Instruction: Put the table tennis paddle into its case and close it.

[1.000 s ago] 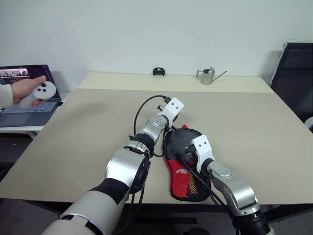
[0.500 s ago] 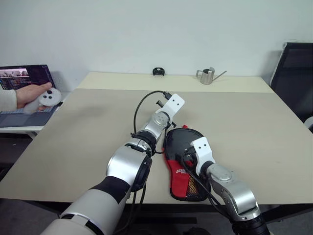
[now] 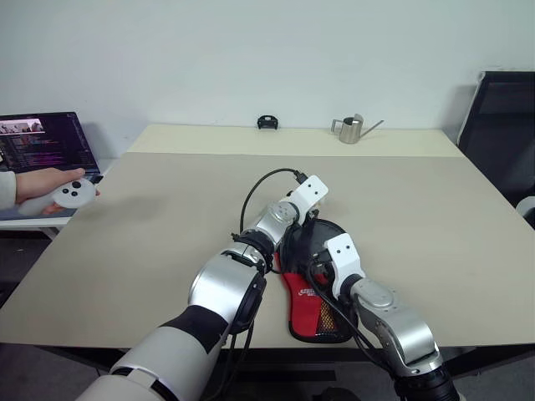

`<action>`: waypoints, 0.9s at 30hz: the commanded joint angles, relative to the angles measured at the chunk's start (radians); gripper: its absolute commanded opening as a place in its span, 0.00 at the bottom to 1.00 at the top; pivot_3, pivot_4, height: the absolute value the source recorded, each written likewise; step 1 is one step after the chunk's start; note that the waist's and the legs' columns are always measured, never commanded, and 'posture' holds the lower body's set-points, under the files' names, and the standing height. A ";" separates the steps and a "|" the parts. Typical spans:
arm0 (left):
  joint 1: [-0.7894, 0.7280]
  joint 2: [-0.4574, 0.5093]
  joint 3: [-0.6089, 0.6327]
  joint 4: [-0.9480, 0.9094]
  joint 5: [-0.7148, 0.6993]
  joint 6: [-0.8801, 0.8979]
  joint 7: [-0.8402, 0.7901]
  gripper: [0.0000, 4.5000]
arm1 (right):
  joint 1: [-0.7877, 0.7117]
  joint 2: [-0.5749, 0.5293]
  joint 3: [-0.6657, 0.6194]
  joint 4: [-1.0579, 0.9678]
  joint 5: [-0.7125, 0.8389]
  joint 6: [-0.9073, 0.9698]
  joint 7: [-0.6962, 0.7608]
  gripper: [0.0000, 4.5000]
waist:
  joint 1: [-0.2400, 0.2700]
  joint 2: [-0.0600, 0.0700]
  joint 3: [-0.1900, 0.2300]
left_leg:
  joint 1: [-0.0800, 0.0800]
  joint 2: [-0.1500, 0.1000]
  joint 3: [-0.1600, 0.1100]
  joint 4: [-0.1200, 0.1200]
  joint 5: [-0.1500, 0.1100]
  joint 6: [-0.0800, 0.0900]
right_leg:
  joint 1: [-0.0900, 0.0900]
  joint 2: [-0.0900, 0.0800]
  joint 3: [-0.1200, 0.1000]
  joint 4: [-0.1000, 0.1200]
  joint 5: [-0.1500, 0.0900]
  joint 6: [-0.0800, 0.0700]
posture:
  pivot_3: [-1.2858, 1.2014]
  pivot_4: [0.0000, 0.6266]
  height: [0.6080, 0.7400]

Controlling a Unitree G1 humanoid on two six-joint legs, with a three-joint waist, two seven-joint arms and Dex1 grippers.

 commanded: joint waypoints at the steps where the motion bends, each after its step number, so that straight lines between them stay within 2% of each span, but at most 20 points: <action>1: 0.001 -0.002 -0.003 -0.033 0.001 -0.001 -0.014 0.93 | 0.036 0.002 0.035 0.093 -0.008 0.076 0.000 1.00 | -0.001 0.000 0.000 | 0.000 0.000 0.000 0.000 0.000 0.000 | 0.000 0.000 0.000 0.000 0.000 0.000 | 0.52 0.24 1.00; 2: 0.002 -0.002 -0.003 -0.033 0.001 -0.001 -0.017 1.00 | 0.034 0.003 0.034 0.098 -0.008 0.074 0.001 1.00 | -0.001 0.000 0.000 | 0.000 0.000 0.000 0.000 0.000 0.000 | 0.000 0.000 0.000 0.000 0.000 0.000 | 0.52 0.24 1.00; 9: 0.004 -0.006 0.015 -0.035 -0.025 0.000 -0.068 1.00 | 0.009 0.002 0.027 0.136 -0.010 0.056 0.008 1.00 | -0.002 0.000 0.000 | 0.001 0.000 0.000 0.000 0.000 0.000 | 0.000 0.000 0.000 0.001 0.000 0.000 | 0.52 0.24 1.00; 17: -0.042 0.010 0.124 -0.049 -0.126 -0.016 -0.055 1.00 | -0.044 -0.012 0.006 0.220 -0.013 0.006 0.029 1.00 | -0.002 0.000 0.000 | 0.001 0.000 0.000 0.000 0.000 0.000 | 0.000 0.000 0.000 0.001 0.000 0.000 | 0.52 0.24 1.00; 19: -0.051 0.036 0.134 -0.054 -0.133 -0.032 -0.046 1.00 | -0.059 -0.021 -0.005 0.238 -0.012 -0.008 0.038 1.00 | -0.002 0.000 0.000 | 0.001 0.000 0.000 0.000 0.000 0.000 | 0.000 0.000 0.000 0.001 0.000 0.000 | 0.52 0.24 1.00; 27: -0.018 0.274 0.134 -0.089 -0.152 -0.137 -0.093 1.00 | -0.106 -0.089 -0.063 0.286 0.000 -0.044 0.097 1.00 | 0.000 0.002 0.001 | 0.001 0.000 0.000 0.000 0.000 0.000 | 0.000 0.000 0.000 0.001 0.000 -0.001 | 0.52 0.24 1.00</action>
